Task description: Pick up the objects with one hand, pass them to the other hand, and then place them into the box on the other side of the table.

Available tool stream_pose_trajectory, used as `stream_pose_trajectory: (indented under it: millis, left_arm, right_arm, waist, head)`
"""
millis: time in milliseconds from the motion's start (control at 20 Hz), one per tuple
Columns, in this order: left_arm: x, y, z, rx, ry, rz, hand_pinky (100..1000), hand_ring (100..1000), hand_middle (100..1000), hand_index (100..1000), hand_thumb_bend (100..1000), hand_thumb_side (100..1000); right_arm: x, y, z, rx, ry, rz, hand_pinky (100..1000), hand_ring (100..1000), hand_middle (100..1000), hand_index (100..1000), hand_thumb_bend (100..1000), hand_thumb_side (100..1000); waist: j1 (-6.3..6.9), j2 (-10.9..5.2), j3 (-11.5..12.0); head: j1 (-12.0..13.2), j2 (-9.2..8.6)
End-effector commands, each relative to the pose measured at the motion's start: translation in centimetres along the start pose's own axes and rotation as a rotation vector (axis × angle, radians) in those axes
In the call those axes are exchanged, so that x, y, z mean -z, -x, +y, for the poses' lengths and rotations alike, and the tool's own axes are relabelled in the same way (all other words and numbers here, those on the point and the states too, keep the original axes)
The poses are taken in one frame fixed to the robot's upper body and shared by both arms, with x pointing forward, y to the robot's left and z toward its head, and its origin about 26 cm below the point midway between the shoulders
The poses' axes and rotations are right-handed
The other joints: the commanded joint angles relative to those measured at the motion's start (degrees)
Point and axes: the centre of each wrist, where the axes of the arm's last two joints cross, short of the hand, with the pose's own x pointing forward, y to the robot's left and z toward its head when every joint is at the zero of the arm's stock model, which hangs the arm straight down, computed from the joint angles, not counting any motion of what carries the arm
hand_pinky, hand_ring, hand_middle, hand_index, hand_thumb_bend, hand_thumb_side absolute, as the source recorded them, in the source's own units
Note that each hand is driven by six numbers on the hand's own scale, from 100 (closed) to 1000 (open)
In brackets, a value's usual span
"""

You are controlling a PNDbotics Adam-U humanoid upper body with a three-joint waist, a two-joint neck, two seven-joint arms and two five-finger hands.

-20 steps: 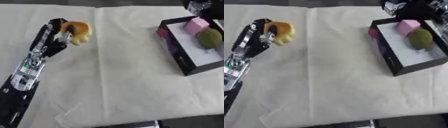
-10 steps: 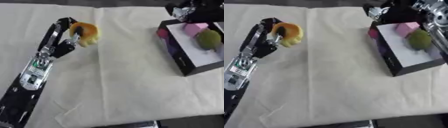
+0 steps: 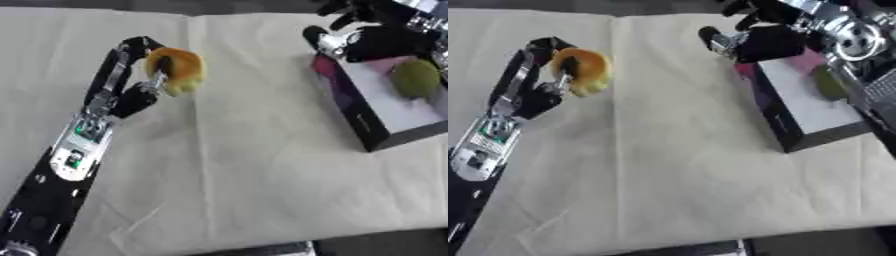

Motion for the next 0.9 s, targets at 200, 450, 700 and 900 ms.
stream_pose_trajectory:
  millis: [200,450,700,900]
  left_arm:
    - [1.6,-1.1,0.0,0.028,-0.017,-0.064,753,742,574,414,100,653]
    - [2.1,-1.5,-0.4,0.037,-0.024,-0.084,753,742,574,414,100,660]
    - [2.6,-1.8,-0.8,0.053,-0.038,-0.104,752,742,575,415,100,671]
    - [3.1,-2.0,-1.0,0.066,-0.052,-0.113,752,743,575,416,100,672]
  right_arm:
    - [0.3,-1.4,-0.1,-0.012,-0.032,-0.02,787,881,891,914,232,422]
    - [0.7,-1.8,0.5,-0.005,-0.059,-0.003,785,880,891,920,227,454]
    - [1.1,-2.1,0.8,0.009,-0.095,-0.009,782,878,888,924,216,485]
    - [1.2,-2.6,0.9,0.025,-0.129,-0.029,778,878,890,925,195,523]
  waist:
    - [-0.71,-1.51,0.3]
    - [-0.87,-1.17,0.7]
    - [-1.22,-0.93,1.1]
    - [-1.45,-0.75,1.3]
  head:
    - [-0.9,0.31]
    - [-1.6,0.31]
    - [-1.9,0.31]
    - [-1.9,0.29]
